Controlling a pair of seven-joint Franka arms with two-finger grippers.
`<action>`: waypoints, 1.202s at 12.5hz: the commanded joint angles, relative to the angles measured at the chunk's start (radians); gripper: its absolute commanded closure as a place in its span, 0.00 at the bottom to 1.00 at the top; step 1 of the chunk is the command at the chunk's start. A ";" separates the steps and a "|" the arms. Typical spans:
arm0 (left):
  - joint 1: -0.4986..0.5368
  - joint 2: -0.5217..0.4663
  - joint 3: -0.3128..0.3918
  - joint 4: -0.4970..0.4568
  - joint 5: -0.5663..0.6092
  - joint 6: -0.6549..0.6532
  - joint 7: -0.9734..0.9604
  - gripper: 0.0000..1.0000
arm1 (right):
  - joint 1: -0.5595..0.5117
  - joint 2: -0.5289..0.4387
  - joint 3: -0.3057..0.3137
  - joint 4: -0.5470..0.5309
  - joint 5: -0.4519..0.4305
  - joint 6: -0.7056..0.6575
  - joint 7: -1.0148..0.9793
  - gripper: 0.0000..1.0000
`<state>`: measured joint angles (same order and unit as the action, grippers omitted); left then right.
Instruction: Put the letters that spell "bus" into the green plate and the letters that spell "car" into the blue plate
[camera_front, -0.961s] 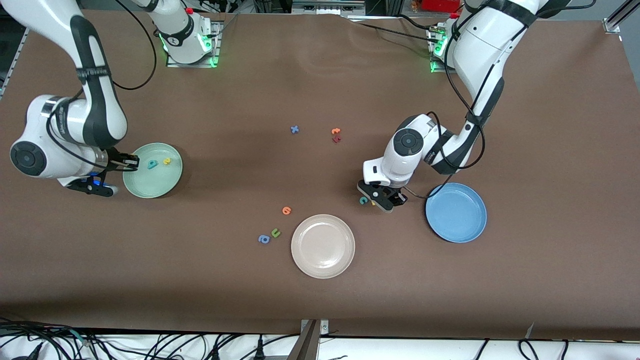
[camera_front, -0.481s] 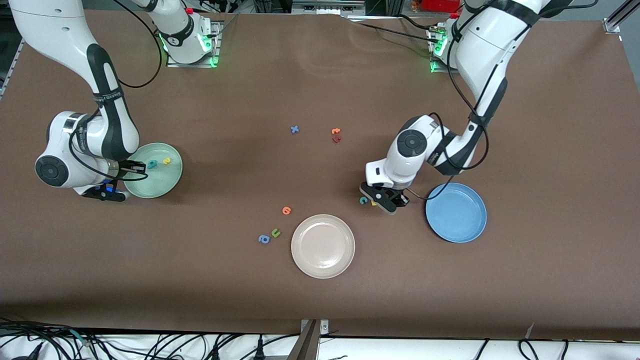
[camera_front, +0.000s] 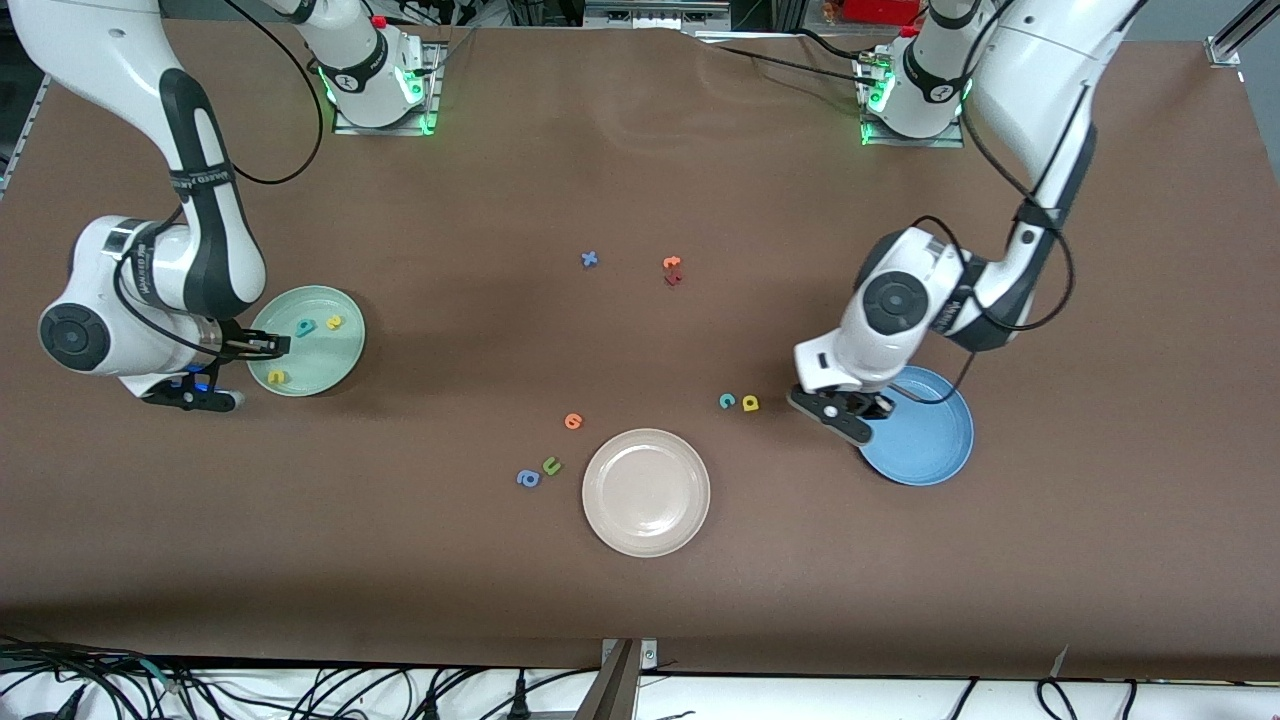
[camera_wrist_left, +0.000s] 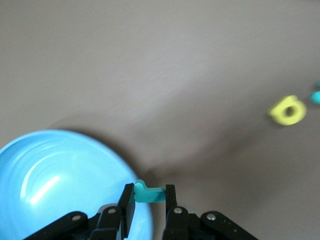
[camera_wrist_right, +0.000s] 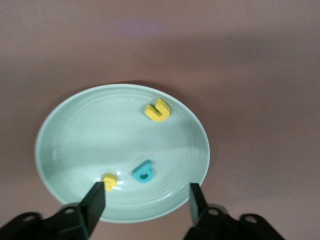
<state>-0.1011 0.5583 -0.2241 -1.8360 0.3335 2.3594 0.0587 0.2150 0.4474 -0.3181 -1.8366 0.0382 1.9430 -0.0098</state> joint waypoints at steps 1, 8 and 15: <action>0.079 -0.017 -0.017 -0.023 0.021 -0.008 0.116 0.86 | 0.010 -0.009 0.001 0.098 -0.012 -0.119 -0.001 0.00; 0.034 0.003 -0.124 0.026 0.034 0.001 0.023 0.00 | 0.075 -0.123 0.005 0.258 0.002 -0.291 0.086 0.00; -0.100 0.147 -0.126 0.071 0.153 0.181 0.223 0.06 | 0.092 -0.262 0.033 0.261 0.005 -0.294 0.077 0.00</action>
<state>-0.1867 0.6801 -0.3528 -1.7807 0.4574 2.5222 0.2076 0.3061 0.2143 -0.2892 -1.5684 0.0401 1.6620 0.0652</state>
